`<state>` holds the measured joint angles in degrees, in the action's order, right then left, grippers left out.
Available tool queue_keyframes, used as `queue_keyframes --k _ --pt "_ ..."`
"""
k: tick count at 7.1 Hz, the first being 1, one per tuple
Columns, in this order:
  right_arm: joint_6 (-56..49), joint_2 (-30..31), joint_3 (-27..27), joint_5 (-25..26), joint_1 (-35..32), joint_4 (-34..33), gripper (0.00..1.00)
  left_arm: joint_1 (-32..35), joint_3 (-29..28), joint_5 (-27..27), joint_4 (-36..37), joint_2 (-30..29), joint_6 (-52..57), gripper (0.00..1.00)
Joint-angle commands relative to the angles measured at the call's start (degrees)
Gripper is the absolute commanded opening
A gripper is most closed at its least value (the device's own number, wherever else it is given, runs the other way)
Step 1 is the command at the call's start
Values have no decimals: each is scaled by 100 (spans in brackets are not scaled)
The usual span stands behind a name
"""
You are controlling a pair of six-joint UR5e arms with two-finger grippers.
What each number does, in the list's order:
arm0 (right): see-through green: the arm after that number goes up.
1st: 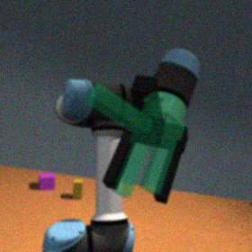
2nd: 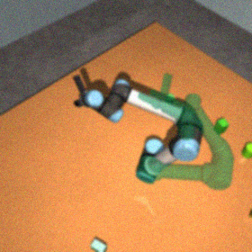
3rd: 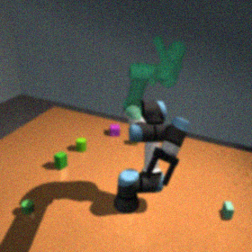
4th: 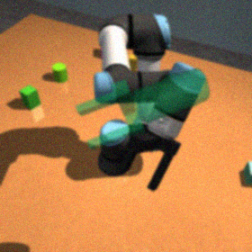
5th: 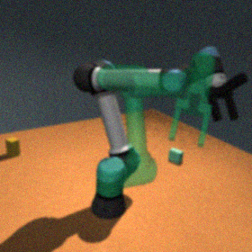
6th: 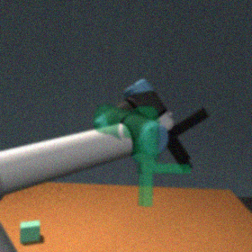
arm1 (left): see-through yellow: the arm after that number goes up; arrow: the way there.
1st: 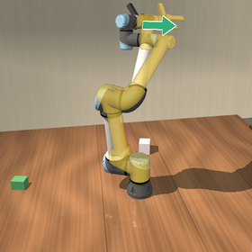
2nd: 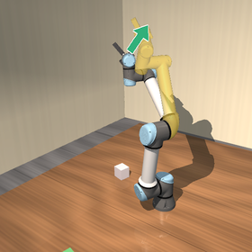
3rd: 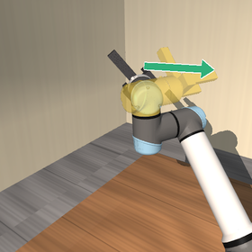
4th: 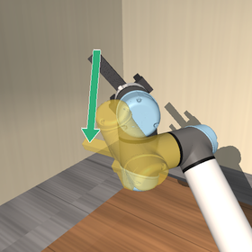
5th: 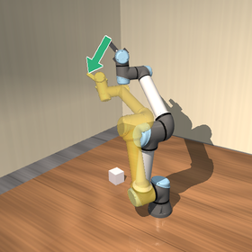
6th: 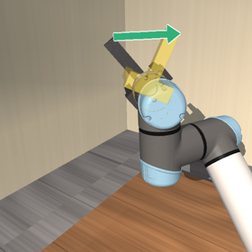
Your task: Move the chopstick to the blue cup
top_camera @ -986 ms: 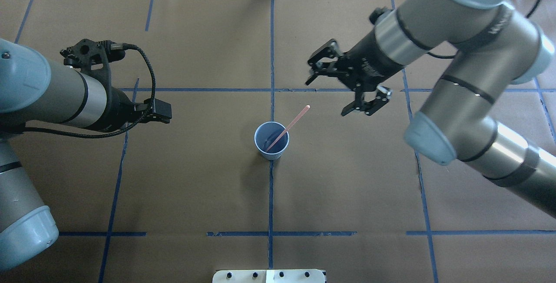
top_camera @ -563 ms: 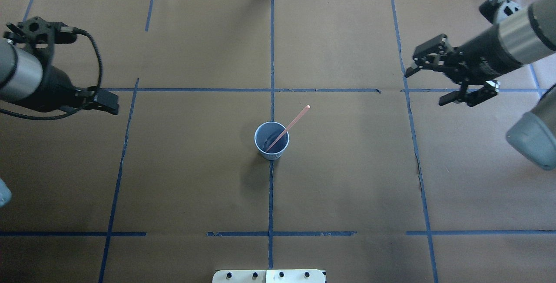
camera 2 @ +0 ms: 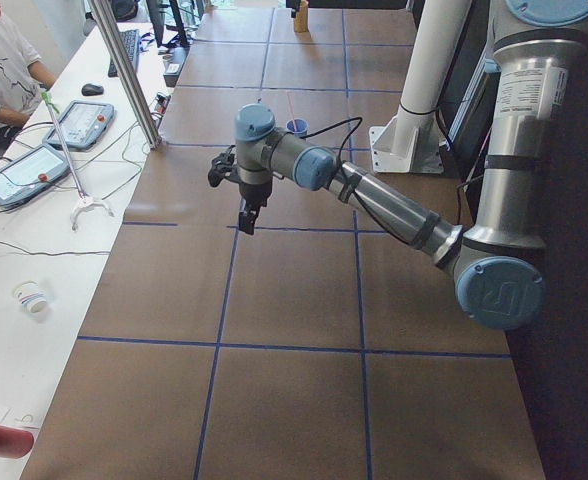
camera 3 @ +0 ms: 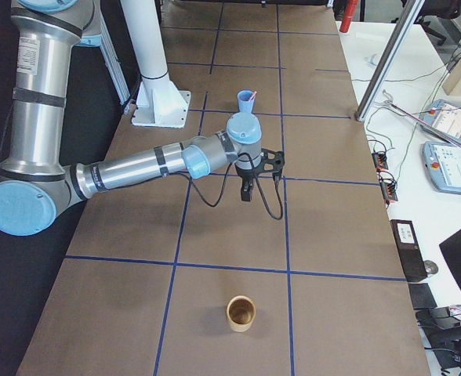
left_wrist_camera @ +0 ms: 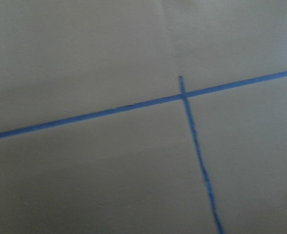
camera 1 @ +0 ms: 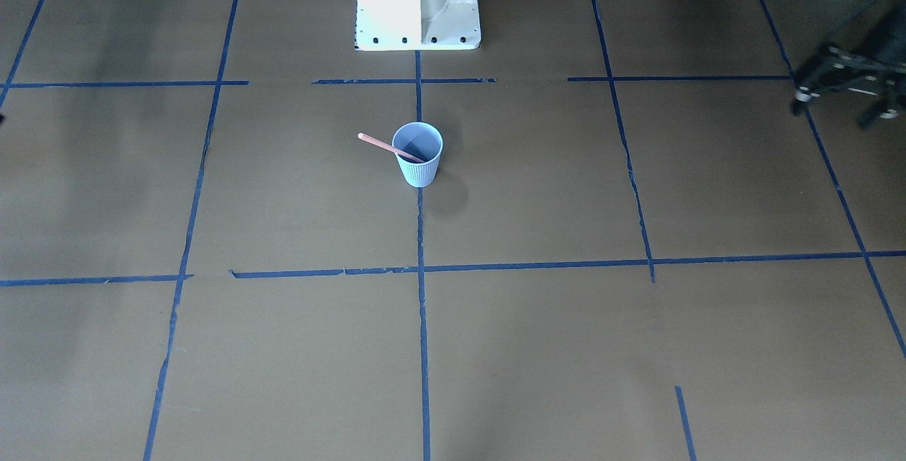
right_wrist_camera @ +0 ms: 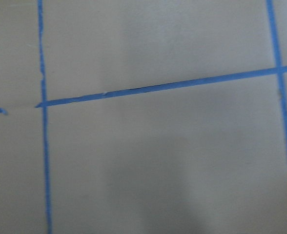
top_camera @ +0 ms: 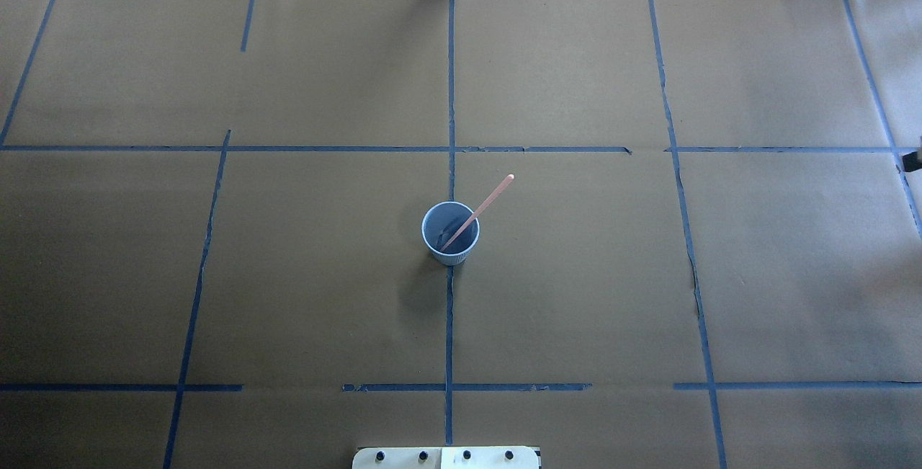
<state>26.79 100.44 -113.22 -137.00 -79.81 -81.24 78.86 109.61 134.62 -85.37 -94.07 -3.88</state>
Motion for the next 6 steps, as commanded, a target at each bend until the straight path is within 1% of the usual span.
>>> queue_keyframes --k 1,2,3,4,5,6 --pt "-3385 29 448 198 -1295 -1535 100 1250 -1805 188 12 -538 2261 100" --pt "-3983 -41 458 609 -1456 -1831 100 1402 -2255 188 12 -690 2625 100" --pt "-3980 -16 484 613 -1458 -1843 100 1456 -2260 179 125 -744 2629 100" --pt "-3901 -51 493 587 -1458 -1895 100 1535 -2156 188 648 -797 2629 100" --pt "-3883 -60 493 586 -1458 -1922 100 1544 -2154 196 732 -745 2516 100" --pt "-3805 -68 546 578 -1449 -1931 100 1527 -2120 214 663 -396 2454 100"
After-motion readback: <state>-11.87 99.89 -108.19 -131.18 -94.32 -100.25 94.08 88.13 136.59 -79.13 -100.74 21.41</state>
